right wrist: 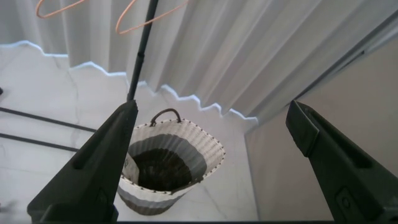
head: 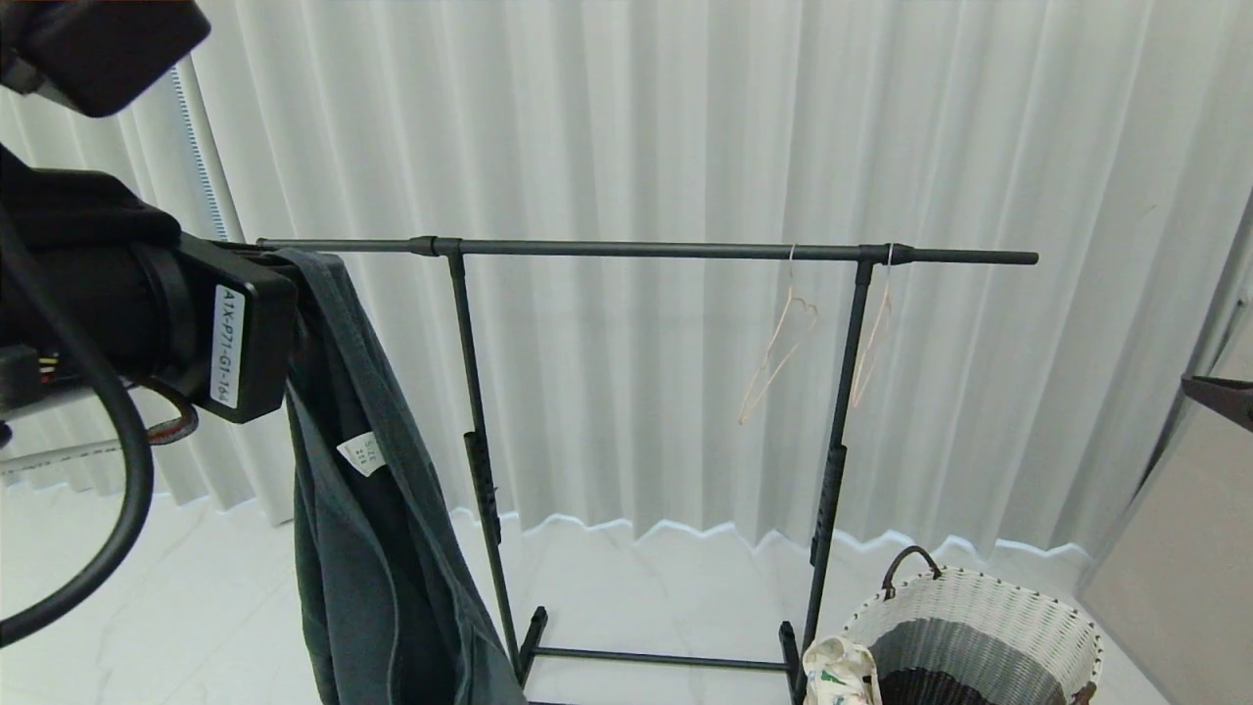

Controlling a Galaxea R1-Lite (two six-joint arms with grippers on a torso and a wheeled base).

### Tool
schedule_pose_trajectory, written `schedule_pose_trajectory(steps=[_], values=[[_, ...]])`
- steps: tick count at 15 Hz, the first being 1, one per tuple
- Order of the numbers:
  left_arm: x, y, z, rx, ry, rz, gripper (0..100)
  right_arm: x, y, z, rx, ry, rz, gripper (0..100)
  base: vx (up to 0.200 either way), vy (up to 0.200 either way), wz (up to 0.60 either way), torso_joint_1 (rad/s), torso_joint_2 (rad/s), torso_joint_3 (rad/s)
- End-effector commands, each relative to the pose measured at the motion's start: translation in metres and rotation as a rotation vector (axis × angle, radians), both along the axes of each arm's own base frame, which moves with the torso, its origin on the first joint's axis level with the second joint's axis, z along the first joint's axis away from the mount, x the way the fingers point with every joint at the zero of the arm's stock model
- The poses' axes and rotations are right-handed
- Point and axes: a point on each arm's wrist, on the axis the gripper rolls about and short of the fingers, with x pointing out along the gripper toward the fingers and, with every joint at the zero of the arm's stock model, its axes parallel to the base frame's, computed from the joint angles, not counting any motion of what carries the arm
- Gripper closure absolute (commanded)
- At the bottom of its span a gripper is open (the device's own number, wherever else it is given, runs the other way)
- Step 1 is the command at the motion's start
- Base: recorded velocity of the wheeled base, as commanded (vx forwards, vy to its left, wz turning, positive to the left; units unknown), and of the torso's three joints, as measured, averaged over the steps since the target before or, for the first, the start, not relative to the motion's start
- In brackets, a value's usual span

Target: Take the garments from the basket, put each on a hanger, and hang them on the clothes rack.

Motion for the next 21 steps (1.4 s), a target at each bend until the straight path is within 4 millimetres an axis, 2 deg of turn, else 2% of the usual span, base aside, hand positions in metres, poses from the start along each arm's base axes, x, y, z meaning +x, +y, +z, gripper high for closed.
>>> schedule_pose_trajectory(steps=[1, 3, 9, 15, 21], values=[[0.001, -0.001, 0.0, 0.003, 0.001, 0.0, 100, 0.001, 0.0, -0.001, -0.001, 0.004, 0.001, 0, 0.0, 0.0, 0.0, 0.276, -0.55, -0.271], [0.001, -0.001, -0.001, 0.004, 0.002, 0.0, 100, 0.001, 0.0, -0.001, -0.001, 0.005, 0.001, 0, 0.0, 0.0, 0.0, 0.139, -0.26, -0.122], [0.001, -0.001, -0.002, 0.035, 0.001, -0.008, 100, 0.002, 0.0, -0.001, 0.012, 0.007, -0.003, 0, 0.0, 0.2, 0.0, 0.028, -0.04, -0.019], [0.001, -0.002, -0.002, 0.035, 0.001, -0.009, 100, 0.011, 0.001, -0.005, 0.035, -0.007, -0.009, 0, 0.0, 0.0, 0.0, 0.0, 0.0, 0.0], [0.002, -0.002, -0.002, 0.035, 0.001, -0.009, 100, 0.013, 0.002, -0.007, 0.034, 0.002, -0.008, 0, 0.2, 0.0, 0.0, -0.002, 0.0, 0.003]])
